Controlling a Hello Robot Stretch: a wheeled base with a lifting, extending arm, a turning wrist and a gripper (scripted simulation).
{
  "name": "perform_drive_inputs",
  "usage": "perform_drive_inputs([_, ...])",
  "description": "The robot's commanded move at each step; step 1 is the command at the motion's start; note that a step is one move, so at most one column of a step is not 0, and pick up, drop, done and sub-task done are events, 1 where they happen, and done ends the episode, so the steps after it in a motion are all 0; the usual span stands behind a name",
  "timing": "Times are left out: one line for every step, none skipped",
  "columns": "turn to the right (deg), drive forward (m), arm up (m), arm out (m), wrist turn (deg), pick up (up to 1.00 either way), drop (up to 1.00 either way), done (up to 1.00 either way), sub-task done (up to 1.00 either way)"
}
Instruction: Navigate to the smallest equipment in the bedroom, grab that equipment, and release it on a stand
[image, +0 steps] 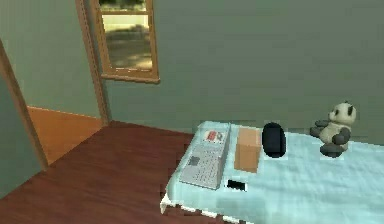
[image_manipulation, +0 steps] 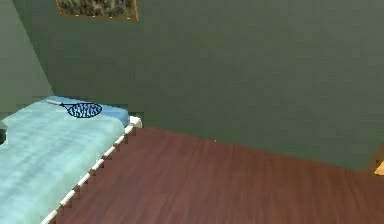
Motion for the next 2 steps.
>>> perform_drive_inputs([45.0,0.0,0.0,0.0,0.0,0.0,0.0,0.0,0.0])
perform_drive_inputs([27.0,0.0,0.0,0.0,0.0,0.0,0.0,0.0,0.0])
